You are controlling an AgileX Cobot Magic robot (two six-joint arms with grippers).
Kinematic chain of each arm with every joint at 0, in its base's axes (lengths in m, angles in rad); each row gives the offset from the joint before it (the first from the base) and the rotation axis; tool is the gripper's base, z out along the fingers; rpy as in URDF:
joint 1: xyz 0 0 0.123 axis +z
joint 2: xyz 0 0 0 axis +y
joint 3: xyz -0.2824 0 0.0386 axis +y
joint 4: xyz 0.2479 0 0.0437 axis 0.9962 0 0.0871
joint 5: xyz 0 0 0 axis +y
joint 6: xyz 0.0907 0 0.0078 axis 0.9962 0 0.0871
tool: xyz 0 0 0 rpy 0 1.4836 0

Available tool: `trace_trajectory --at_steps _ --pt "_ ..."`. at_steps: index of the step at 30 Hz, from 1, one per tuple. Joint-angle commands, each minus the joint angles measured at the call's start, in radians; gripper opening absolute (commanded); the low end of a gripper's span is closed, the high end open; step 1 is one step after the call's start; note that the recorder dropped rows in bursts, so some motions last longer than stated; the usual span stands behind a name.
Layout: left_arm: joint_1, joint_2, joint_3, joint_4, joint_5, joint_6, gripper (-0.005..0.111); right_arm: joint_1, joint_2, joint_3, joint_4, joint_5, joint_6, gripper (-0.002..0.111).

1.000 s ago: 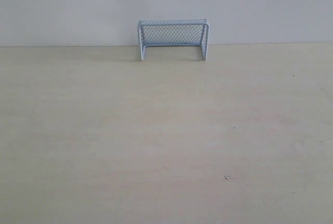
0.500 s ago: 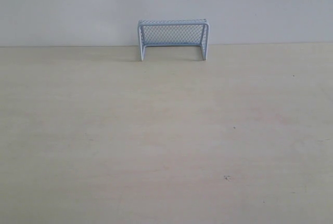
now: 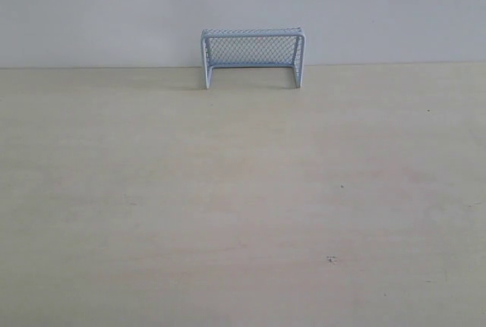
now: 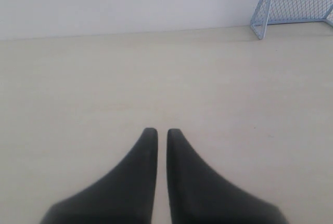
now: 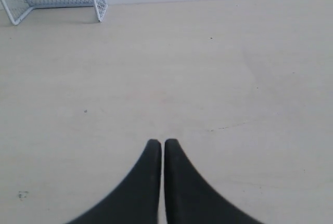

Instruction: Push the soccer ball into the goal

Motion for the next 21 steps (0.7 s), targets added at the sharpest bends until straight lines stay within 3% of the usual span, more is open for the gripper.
trace_trajectory --at_steps 1,21 --pt "-0.008 -0.004 -0.004 -0.007 -0.012 -0.009 0.006 -0.004 -0.044 0.016 0.004 -0.026 0.002 0.000" --pt "-0.008 -0.004 -0.004 -0.007 -0.012 -0.009 0.006 -0.004 -0.210 0.016 -0.025 0.067 -0.002 0.000"
